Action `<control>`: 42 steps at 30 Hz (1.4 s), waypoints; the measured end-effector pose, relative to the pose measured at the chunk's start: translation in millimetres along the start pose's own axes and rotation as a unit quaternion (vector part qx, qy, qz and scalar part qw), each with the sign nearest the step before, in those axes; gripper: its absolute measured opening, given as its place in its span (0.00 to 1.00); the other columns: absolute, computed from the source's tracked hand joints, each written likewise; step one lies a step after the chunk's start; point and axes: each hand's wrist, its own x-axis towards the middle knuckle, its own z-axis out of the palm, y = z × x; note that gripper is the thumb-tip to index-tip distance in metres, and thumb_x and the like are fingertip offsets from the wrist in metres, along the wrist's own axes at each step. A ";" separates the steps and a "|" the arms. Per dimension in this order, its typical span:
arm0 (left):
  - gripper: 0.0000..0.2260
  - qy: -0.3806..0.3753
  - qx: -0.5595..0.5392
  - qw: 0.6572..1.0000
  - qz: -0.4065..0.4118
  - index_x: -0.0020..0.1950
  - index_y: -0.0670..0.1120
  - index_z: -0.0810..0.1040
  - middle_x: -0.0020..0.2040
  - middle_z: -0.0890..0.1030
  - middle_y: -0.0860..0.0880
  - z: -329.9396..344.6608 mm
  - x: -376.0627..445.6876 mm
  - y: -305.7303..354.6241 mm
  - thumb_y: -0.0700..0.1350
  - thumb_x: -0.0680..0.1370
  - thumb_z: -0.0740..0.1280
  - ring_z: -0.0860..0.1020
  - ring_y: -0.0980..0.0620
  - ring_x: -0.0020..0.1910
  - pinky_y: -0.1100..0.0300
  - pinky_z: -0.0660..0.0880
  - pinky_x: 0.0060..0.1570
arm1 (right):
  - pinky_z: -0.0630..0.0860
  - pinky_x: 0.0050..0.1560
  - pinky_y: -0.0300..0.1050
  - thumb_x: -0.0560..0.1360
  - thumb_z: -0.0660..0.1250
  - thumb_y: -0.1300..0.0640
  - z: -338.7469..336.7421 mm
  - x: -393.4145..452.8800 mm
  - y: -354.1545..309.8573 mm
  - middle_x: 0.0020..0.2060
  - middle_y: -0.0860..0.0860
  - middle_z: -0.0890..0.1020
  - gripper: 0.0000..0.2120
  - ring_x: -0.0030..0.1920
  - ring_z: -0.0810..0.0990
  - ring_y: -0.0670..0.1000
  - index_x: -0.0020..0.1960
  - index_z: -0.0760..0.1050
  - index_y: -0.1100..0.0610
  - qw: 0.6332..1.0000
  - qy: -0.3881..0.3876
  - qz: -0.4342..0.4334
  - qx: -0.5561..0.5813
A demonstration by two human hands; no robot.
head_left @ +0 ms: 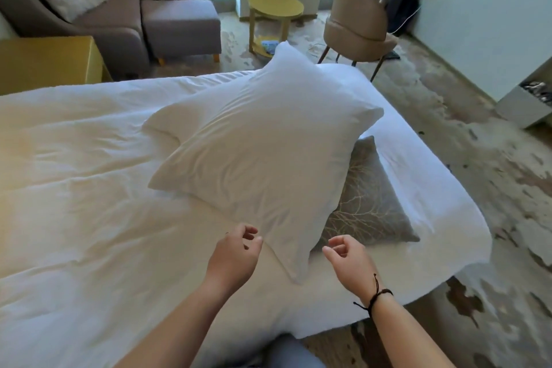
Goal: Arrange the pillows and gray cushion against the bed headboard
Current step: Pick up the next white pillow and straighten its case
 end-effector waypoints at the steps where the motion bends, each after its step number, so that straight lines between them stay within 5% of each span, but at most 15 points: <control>1: 0.04 -0.006 0.006 1.000 0.002 0.49 0.60 0.75 0.46 0.80 0.61 2.4 3.0 2.0 0.55 0.76 0.67 0.78 0.65 0.41 0.59 0.71 0.43 | 0.74 0.38 0.38 0.75 0.69 0.47 -1.9 5.6 1.3 0.42 0.43 0.82 0.05 0.43 0.80 0.41 0.49 0.74 0.44 1.000 0.004 0.006 0.006; 11: 0.07 -0.012 0.061 0.998 -0.010 0.54 0.57 0.77 0.52 0.79 0.56 30.8 64.6 30.0 0.53 0.76 0.68 0.77 0.60 0.47 0.57 0.71 0.47 | 0.78 0.47 0.46 0.74 0.70 0.50 -11.7 118.3 21.5 0.46 0.46 0.81 0.15 0.46 0.81 0.46 0.58 0.72 0.51 0.994 0.006 0.054 0.094; 13: 0.09 -0.018 0.087 0.996 -0.012 0.57 0.56 0.76 0.56 0.78 0.55 39.3 79.1 39.0 0.53 0.77 0.67 0.77 0.56 0.52 0.57 0.71 0.49 | 0.78 0.44 0.42 0.75 0.70 0.50 -16.5 150.8 26.2 0.49 0.50 0.81 0.18 0.46 0.81 0.48 0.62 0.71 0.53 0.990 -0.001 0.068 0.119; 19: 0.21 -0.022 0.159 0.986 -0.044 0.70 0.52 0.66 0.68 0.73 0.49 69.6 140.9 76.7 0.52 0.78 0.65 0.71 0.49 0.66 0.56 0.67 0.52 | 0.71 0.56 0.44 0.74 0.70 0.43 -25.9 248.8 36.1 0.61 0.55 0.77 0.33 0.54 0.76 0.49 0.72 0.66 0.59 0.982 -0.017 0.111 0.150; 22: 0.24 -0.048 0.194 0.979 -0.037 0.72 0.56 0.62 0.71 0.70 0.52 84.5 160.4 86.3 0.52 0.78 0.64 0.69 0.50 0.67 0.54 0.70 0.54 | 0.72 0.65 0.52 0.71 0.72 0.40 -18.7 284.1 34.0 0.67 0.56 0.73 0.41 0.63 0.74 0.54 0.75 0.62 0.59 0.953 -0.035 0.170 0.250; 25: 0.27 -0.092 0.220 0.970 -0.042 0.76 0.57 0.57 0.80 0.55 0.56 94.9 167.8 86.3 0.53 0.78 0.64 0.60 0.53 0.76 0.52 0.68 0.65 | 0.72 0.63 0.53 0.68 0.76 0.41 -7.1 303.6 25.5 0.69 0.52 0.72 0.45 0.63 0.74 0.53 0.76 0.59 0.57 0.895 -0.064 0.221 0.381; 29: 0.28 -0.105 0.217 0.969 -0.044 0.76 0.58 0.57 0.81 0.48 0.56 99.0 168.6 79.9 0.53 0.78 0.65 0.57 0.54 0.77 0.53 0.65 0.68 | 0.76 0.62 0.58 0.67 0.79 0.47 7.3 315.9 20.6 0.61 0.54 0.80 0.34 0.58 0.80 0.55 0.67 0.72 0.59 0.860 -0.057 0.245 0.445; 34: 0.29 -0.100 0.214 0.970 -0.048 0.76 0.57 0.58 0.81 0.45 0.54 97.5 163.2 74.4 0.54 0.77 0.66 0.55 0.54 0.78 0.54 0.65 0.68 | 0.80 0.41 0.49 0.71 0.77 0.60 8.9 316.2 16.0 0.51 0.58 0.84 0.14 0.44 0.83 0.53 0.53 0.79 0.62 0.814 -0.083 0.274 0.505; 42: 0.36 -0.061 0.246 0.967 -0.031 0.77 0.59 0.52 0.81 0.45 0.48 89.3 149.4 94.9 0.62 0.74 0.65 0.54 0.44 0.78 0.51 0.62 0.72 | 0.80 0.47 0.51 0.75 0.70 0.66 4.3 283.1 -19.2 0.54 0.62 0.83 0.10 0.48 0.83 0.58 0.56 0.78 0.65 0.817 -0.101 0.225 0.521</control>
